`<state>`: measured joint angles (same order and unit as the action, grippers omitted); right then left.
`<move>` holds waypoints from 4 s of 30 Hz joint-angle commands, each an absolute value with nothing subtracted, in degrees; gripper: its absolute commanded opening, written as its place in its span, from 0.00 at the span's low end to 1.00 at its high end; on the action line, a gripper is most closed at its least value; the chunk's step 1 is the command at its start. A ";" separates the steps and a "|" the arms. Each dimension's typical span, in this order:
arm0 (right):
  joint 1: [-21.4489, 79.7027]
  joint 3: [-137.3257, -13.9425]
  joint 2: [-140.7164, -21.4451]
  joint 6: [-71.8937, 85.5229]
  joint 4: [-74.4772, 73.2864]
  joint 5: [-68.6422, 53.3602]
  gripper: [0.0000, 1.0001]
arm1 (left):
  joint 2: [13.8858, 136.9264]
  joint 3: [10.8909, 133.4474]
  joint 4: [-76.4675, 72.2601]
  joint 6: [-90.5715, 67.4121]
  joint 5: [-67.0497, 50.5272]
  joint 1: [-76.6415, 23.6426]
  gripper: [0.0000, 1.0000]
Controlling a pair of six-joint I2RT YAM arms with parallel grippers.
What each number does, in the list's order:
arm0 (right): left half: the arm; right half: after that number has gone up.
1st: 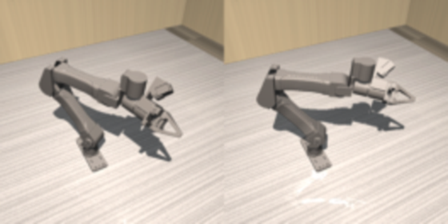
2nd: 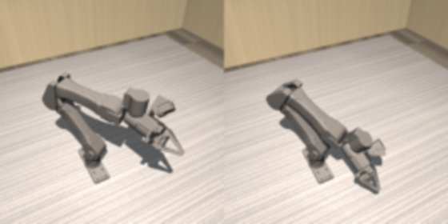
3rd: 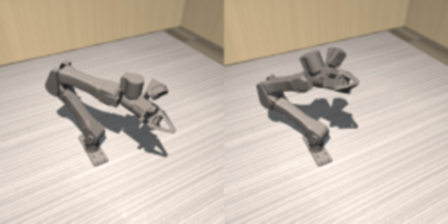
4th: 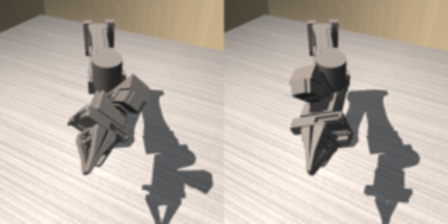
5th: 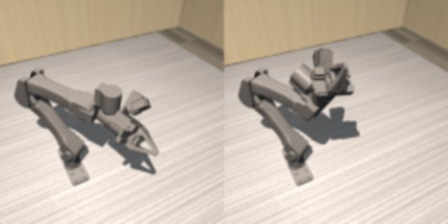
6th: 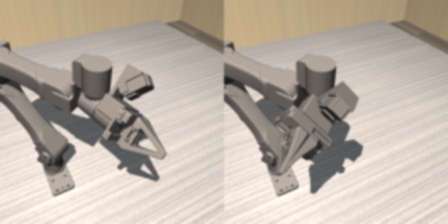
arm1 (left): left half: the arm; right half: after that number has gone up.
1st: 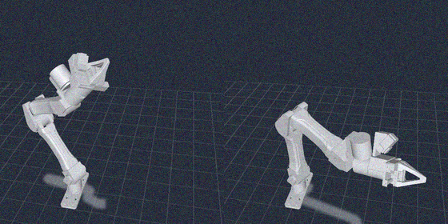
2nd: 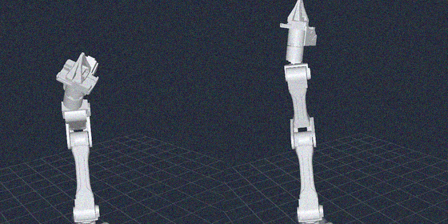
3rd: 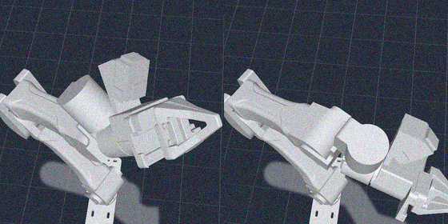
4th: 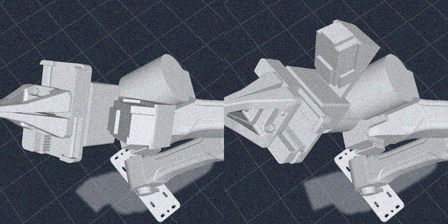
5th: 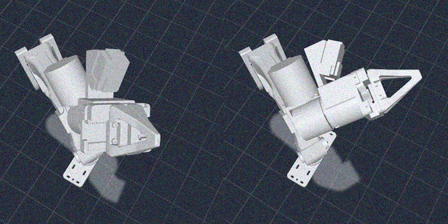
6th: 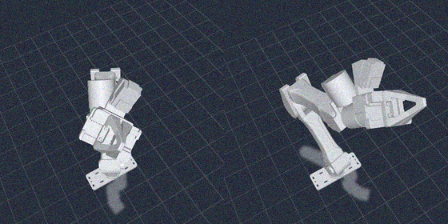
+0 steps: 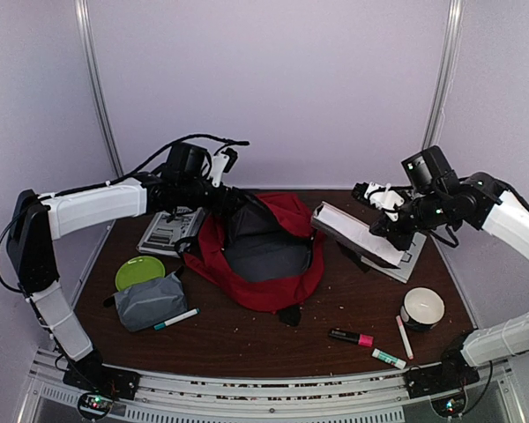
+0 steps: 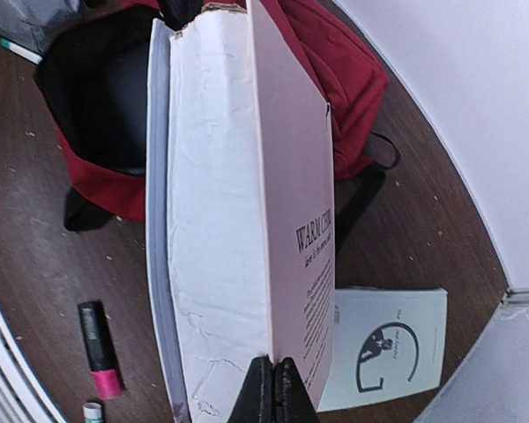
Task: Pack the student bag
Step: Place the largest pocket of the bag in the student bag, then pass from the right arm to the left, then pass from the left arm to the right, then pass from the right arm to the left
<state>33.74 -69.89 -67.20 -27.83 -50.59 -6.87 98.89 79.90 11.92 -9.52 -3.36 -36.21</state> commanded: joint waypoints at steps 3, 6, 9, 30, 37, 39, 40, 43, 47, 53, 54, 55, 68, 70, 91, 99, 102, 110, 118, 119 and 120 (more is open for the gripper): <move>30.60 -76.56 -69.34 -21.88 -48.72 -30.64 0.00 | 91.32 73.57 6.14 -11.60 -5.59 -36.32 0.84; 28.31 -80.96 -72.39 -18.42 -46.93 -39.03 0.00 | 86.44 69.13 0.15 -14.21 -7.83 -36.56 0.88; 25.54 -85.44 -75.43 -13.61 -43.98 -46.71 0.00 | 82.93 67.07 -3.59 -16.23 -9.76 -36.78 0.91; 21.28 -91.47 -82.00 21.33 -9.08 -68.29 0.00 | 92.02 63.24 -52.64 -40.06 -32.71 -40.74 0.98; 21.02 -86.91 -82.26 35.42 7.61 -71.67 0.00 | 97.45 66.35 -59.68 -47.79 -38.36 -41.31 0.96; 20.95 -86.46 -82.33 34.91 7.29 -71.47 0.00 | 98.53 67.35 -62.52 -50.47 -39.57 -41.31 0.94; 20.92 -86.53 -82.35 33.57 5.90 -70.84 0.00 | 99.05 67.93 -63.83 -51.76 -40.34 -41.42 0.92; 20.92 -87.60 -82.72 26.19 -3.92 -67.89 0.00 | 99.90 69.46 -66.47 -54.79 -42.19 -41.67 0.83; 20.70 -88.04 -82.91 21.04 -9.18 -64.12 0.00 | 99.69 69.67 -66.12 -55.30 -43.05 -41.93 0.66; 20.56 -87.87 -82.87 17.62 -12.40 -60.70 0.00 | 98.62 67.98 -64.87 -54.75 -43.49 -41.97 0.39; 20.52 -87.67 -82.87 17.55 -12.48 -60.76 0.00 | 98.27 67.64 -64.07 -54.36 -43.31 -41.94 0.36; 20.49 -87.56 -82.69 17.01 -12.93 -60.82 0.06 | 97.89 67.35 -63.08 -53.75 -43.14 -41.93 0.35; 16.59 -84.17 -79.31 13.91 -17.96 -69.21 1.00 | 89.20 65.13 -33.35 -35.12 -45.05 -41.85 0.31; 18.46 -83.24 -79.77 14.12 -17.56 -69.04 1.00 | 88.75 65.13 -31.04 -33.54 -45.16 -41.84 0.32; 24.81 -83.85 -86.87 34.46 4.72 -72.98 0.42 | 88.79 65.58 -27.92 -34.38 -47.78 -42.04 0.54; 23.14 -83.70 -88.86 47.28 19.51 -73.23 0.34 | 87.75 63.45 -28.49 -34.12 -47.18 -42.61 0.57; 22.90 -83.76 -89.31 47.86 20.36 -73.05 0.34 | 87.66 62.54 -29.81 -34.92 -47.36 -42.69 0.49; 22.87 -82.88 -88.65 42.87 15.45 -72.21 0.52 | 87.76 62.59 -31.91 -36.58 -47.93 -42.66 0.29; 22.02 -90.24 -85.91 -2.68 -30.67 -55.67 0.85 | 82.76 64.29 -13.59 -33.71 -41.71 -39.45 0.27; 22.06 -90.02 -85.48 -5.89 -32.88 -52.98 0.85 | 81.27 65.34 -8.00 -30.99 -40.01 -38.98 0.27; 22.06 -89.30 -85.15 -8.26 -33.89 -50.22 0.84 | 79.76 66.32 0.08 -26.63 -37.90 -38.83 0.27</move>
<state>22.39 -87.94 -88.31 12.93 -15.49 -62.43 86.37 63.02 -18.41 -36.14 -44.45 -40.69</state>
